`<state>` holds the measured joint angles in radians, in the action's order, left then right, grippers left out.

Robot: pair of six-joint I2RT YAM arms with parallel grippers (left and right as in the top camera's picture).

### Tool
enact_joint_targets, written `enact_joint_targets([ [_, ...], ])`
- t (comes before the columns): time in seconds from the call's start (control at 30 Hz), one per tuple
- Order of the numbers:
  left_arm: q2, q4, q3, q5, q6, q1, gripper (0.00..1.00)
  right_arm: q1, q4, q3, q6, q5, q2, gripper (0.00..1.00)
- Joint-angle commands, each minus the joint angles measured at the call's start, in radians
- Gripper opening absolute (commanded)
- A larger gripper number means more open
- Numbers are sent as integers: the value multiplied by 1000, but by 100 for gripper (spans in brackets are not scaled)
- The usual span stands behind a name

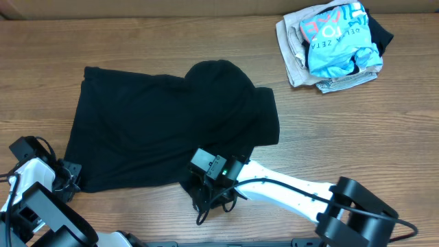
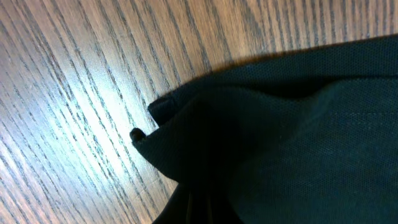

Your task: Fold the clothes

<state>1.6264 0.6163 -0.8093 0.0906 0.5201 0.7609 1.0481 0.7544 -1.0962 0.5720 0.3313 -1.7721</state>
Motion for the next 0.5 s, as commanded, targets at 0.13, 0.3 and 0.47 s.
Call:
enact_joint_targets([
  [0.13, 62, -26, 23, 23, -5, 5, 4, -15, 26, -63, 5, -8, -14, 4],
  [0.3, 62, -24, 23, 18, -5, 5, 4, -99, 97, -95, 8, -36, 19, 4],
  [0.47, 56, 23, -18, -81, -144, 5, 4, -209, 237, -130, 7, -89, 127, 4],
])
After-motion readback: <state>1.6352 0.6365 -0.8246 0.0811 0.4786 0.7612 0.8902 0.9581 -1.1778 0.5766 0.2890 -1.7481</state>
